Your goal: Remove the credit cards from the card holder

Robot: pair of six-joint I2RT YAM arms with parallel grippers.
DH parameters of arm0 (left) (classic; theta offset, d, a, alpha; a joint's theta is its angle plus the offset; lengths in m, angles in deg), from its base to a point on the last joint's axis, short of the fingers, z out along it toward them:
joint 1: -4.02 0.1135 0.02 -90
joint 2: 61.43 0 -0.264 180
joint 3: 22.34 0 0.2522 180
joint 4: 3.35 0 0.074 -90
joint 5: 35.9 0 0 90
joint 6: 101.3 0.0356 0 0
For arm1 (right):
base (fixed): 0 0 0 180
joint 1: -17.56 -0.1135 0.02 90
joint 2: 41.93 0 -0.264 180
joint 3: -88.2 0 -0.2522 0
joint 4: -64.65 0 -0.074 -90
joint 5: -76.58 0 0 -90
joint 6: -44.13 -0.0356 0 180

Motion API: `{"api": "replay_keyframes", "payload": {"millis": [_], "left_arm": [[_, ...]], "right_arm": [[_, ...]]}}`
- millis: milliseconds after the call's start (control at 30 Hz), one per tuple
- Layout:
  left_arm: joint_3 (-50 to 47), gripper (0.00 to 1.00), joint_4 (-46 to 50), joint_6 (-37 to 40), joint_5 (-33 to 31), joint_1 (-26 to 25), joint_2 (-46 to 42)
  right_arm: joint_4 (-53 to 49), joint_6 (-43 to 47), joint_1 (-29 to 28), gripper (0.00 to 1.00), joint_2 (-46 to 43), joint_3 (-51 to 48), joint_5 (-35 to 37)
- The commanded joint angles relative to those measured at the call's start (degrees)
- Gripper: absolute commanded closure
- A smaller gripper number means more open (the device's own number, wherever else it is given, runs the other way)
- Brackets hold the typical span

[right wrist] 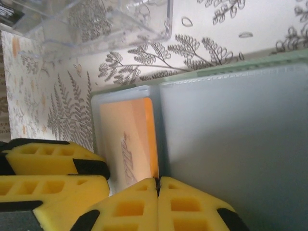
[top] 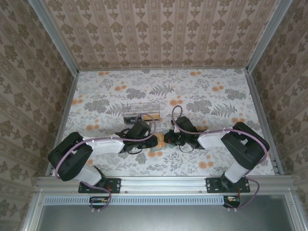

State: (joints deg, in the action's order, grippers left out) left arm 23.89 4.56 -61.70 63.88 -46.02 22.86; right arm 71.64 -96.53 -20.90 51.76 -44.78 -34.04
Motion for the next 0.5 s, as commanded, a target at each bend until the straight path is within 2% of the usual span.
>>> {"api": "replay_keyframes", "payload": {"millis": [0, 267, 467], "left_arm": [[0.2, 0.78, 3.1, -0.5, -0.9, -0.2, 1.3], [0.9, 0.89, 6.7, -1.0, -2.0, 0.5, 2.9], [1.2, 0.9, 8.3, -0.7, -2.3, 0.9, 2.9]], "right_arm": [[2.0, -1.1, 0.5, 0.99, 0.0, -1.3, -1.1], [3.3, -1.9, 3.3, 1.0, -0.2, -4.7, -0.8], [5.2, -2.0, 6.8, 1.0, -0.6, -7.6, -1.6]]}}
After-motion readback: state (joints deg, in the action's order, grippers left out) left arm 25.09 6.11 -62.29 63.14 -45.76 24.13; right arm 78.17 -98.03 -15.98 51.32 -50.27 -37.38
